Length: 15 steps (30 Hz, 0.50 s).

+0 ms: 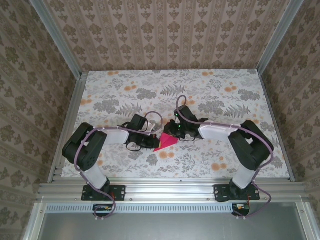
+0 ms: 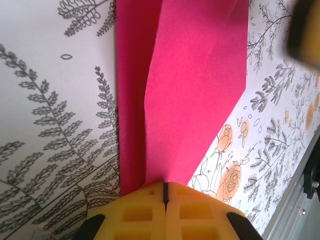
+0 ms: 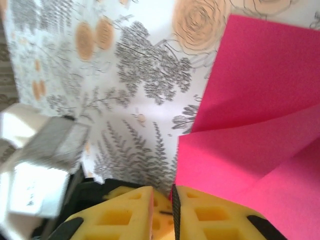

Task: Fold a paper plane with a square sheet of paper (pick it up from the middle)
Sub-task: Fourth fold the wing at the center of the table.

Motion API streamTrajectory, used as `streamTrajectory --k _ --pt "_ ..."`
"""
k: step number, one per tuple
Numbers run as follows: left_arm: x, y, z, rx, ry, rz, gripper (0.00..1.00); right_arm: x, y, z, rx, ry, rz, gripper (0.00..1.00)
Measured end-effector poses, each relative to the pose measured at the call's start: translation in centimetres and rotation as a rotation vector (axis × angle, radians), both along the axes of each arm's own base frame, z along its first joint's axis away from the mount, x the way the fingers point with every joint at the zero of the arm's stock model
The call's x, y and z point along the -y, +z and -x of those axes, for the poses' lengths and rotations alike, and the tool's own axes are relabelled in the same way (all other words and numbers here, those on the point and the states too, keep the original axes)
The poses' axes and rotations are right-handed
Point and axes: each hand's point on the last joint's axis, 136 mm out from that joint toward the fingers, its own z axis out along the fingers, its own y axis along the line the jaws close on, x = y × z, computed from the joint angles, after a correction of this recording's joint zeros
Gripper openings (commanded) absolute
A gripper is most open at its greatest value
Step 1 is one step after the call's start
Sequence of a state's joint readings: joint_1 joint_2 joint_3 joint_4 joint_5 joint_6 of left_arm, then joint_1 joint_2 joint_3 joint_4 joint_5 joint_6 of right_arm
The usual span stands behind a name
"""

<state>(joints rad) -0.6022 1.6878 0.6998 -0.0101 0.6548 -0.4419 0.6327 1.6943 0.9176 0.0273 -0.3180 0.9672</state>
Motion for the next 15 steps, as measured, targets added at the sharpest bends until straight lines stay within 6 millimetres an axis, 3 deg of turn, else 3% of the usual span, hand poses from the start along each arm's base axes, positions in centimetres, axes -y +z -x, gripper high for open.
streamTrajectory --k 4,10,15 --pt "0.0 0.0 0.0 0.000 0.000 0.001 0.04 -0.4 0.3 0.3 0.015 0.010 -0.018 0.15" --pt "0.0 0.0 0.0 -0.001 0.000 0.000 0.04 -1.8 -2.7 1.2 -0.041 0.034 -0.008 0.15" --pt "0.0 0.0 0.0 -0.001 0.000 0.000 0.04 -1.8 -4.8 1.4 -0.078 0.035 0.011 0.15"
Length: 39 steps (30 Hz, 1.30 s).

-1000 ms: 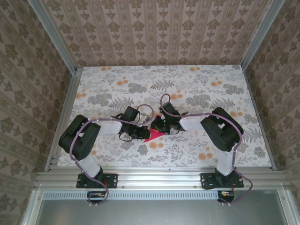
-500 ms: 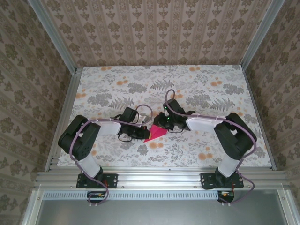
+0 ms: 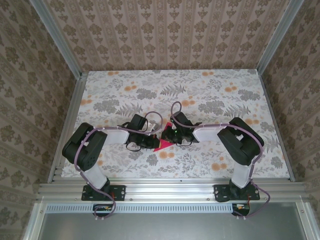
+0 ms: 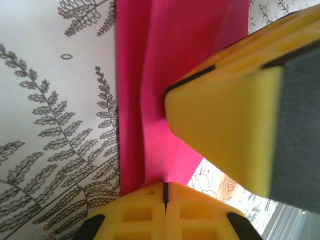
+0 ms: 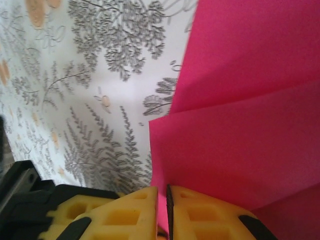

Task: Fold a paper plane with a square sheet of paper (pick it up from the middle)
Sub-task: Fourth fold the wing at the center of the table.

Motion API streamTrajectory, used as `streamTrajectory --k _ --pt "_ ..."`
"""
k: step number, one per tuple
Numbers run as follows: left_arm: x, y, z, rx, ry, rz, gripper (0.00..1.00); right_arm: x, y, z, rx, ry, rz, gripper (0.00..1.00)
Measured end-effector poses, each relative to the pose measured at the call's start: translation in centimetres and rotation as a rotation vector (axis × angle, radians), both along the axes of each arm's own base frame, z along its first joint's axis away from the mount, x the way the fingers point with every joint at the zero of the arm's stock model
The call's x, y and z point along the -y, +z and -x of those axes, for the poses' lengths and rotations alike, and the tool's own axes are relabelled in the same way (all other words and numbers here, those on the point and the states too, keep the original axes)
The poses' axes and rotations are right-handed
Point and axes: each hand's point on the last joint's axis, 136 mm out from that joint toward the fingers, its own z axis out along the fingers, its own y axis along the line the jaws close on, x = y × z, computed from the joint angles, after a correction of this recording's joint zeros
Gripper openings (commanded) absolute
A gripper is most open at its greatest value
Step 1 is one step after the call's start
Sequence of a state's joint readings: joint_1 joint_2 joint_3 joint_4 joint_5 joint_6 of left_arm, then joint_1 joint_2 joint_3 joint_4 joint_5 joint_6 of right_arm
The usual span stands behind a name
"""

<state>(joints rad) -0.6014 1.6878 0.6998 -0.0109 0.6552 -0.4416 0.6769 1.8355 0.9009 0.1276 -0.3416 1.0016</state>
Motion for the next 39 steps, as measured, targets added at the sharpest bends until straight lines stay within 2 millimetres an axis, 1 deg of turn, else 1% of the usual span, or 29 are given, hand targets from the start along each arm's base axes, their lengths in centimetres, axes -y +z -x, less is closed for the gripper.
streamTrajectory --k 2,5,19,26,39 --pt "0.0 0.0 0.0 0.000 0.000 0.000 0.01 0.2 -0.2 -0.1 -0.005 -0.005 0.004 0.15" --pt "0.0 0.0 0.0 -0.002 0.000 -0.001 0.00 1.0 -0.5 -0.6 -0.012 -0.026 0.005 0.15" --pt "0.0 -0.2 0.1 -0.025 -0.004 0.016 0.00 3.7 -0.7 -2.7 -0.044 -0.089 -0.024 0.16" --pt "0.1 -0.2 0.0 -0.029 -0.006 0.025 0.00 4.0 -0.7 -3.1 -0.063 -0.083 -0.064 0.16" --pt "0.2 -0.2 0.0 -0.027 -0.011 0.028 0.00 6.8 -0.5 -5.7 -0.065 -0.149 -0.074 0.17"
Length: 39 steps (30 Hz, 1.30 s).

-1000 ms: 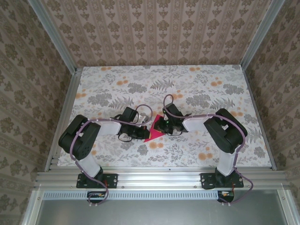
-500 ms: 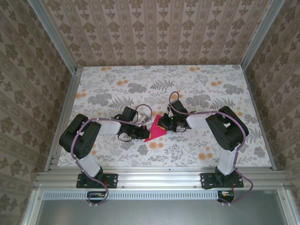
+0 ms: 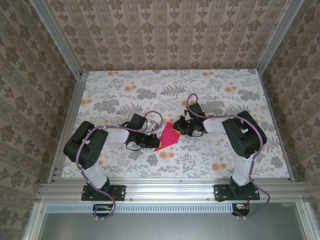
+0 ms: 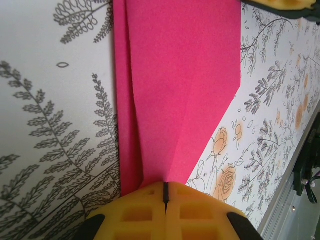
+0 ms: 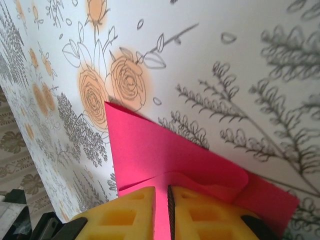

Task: Fold a paper plane with a square sheet of paper (pick it up from the middle)
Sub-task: Fourth fold the wing at the center of the table.

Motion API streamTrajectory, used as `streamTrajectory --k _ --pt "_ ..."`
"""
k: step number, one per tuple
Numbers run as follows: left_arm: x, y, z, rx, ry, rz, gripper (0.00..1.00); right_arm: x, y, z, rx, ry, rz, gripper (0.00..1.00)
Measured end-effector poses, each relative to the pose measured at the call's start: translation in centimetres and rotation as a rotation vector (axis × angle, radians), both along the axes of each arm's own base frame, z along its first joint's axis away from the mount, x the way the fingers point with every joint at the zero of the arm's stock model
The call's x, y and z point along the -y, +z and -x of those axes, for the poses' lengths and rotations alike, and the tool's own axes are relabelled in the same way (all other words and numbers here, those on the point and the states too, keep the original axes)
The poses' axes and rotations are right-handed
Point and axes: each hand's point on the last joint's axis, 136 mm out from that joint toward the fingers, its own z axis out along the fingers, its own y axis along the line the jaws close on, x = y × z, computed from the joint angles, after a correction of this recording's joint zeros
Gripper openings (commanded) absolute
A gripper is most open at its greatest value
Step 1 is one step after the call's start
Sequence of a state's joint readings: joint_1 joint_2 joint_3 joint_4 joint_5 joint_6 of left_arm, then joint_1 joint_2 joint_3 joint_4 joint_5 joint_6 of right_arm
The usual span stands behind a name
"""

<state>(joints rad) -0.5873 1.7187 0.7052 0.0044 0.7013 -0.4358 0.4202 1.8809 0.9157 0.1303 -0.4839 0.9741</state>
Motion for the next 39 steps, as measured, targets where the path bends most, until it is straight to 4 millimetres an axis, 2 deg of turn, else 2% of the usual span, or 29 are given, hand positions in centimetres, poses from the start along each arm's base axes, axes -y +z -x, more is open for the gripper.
streamTrajectory --k 10,17,20,26,29,32,37,39 --pt "0.0 0.0 0.0 0.002 -0.005 0.000 0.00 3.5 -0.1 -2.7 0.018 -0.077 0.008 0.18" --pt "0.0 0.0 0.0 0.002 -0.005 0.001 0.00 5.2 0.1 -3.5 0.027 -0.102 0.004 0.19" --pt "0.0 0.0 0.0 0.001 -0.005 0.001 0.00 5.6 0.7 -3.2 0.036 -0.101 0.007 0.21" --pt "0.0 0.1 0.1 -0.002 0.003 0.002 0.00 5.8 5.2 -1.7 0.126 -0.083 -0.007 0.22" --pt "0.1 0.2 0.6 -0.012 0.017 -0.006 0.00 5.3 6.4 -0.1 0.156 -0.061 -0.014 0.23" --pt "0.4 0.2 1.8 -0.029 0.025 -0.027 0.00 3.9 5.9 2.5 0.145 -0.015 -0.007 0.22" --pt "0.6 0.2 3.5 -0.044 0.052 -0.063 0.00 0.4 3.9 7.0 0.095 0.064 -0.012 0.22" --pt "0.7 0.2 3.7 -0.046 0.063 -0.075 0.00 -1.0 3.3 8.0 0.083 0.087 -0.025 0.21"
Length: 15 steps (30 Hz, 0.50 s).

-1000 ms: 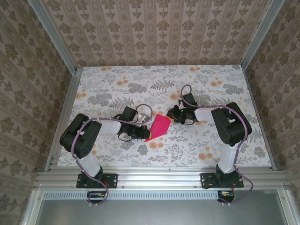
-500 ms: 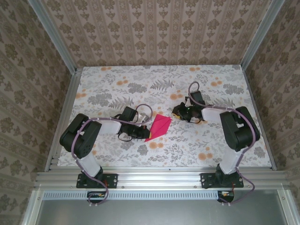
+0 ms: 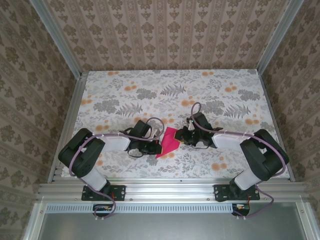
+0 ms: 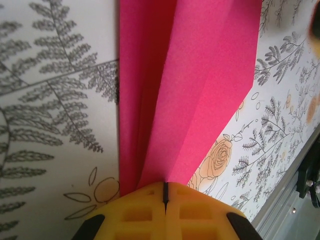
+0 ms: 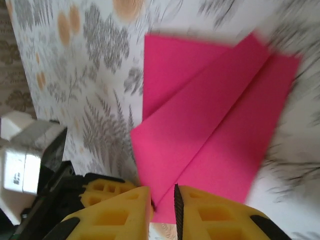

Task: Fold a paper plane with a square sheet of paper (pick it up from the middle)
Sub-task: Fourth fold the wing at the center of the table.

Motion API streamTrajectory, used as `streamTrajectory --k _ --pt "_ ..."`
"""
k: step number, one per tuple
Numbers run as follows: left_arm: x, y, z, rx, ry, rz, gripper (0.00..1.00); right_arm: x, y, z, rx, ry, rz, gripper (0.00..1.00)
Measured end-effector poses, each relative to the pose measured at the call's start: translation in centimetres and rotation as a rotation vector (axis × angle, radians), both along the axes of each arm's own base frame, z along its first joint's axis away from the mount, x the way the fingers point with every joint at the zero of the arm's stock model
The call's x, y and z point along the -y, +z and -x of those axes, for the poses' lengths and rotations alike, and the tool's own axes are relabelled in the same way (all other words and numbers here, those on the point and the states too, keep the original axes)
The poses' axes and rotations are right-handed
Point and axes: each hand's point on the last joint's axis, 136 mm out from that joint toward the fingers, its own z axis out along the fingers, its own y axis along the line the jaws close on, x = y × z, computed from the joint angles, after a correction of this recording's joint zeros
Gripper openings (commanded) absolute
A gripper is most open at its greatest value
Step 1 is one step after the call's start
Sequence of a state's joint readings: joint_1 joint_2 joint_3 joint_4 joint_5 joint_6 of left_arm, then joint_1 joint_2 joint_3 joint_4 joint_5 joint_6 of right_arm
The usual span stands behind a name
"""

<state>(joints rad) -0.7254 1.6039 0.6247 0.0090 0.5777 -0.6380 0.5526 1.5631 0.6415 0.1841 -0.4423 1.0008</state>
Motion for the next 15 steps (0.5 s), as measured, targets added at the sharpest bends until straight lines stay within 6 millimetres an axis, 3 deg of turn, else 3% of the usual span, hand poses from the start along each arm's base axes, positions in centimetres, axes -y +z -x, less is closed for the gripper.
streamTrajectory --k 6,15 --pt "0.2 -0.1 0.1 -0.003 0.020 -0.011 0.00 -3.1 -2.5 0.7 -0.040 0.020 -0.038 0.19" --pt "0.2 -0.1 0.2 -0.003 0.024 -0.008 0.00 -3.3 -3.1 0.1 -0.047 0.001 -0.006 0.19"
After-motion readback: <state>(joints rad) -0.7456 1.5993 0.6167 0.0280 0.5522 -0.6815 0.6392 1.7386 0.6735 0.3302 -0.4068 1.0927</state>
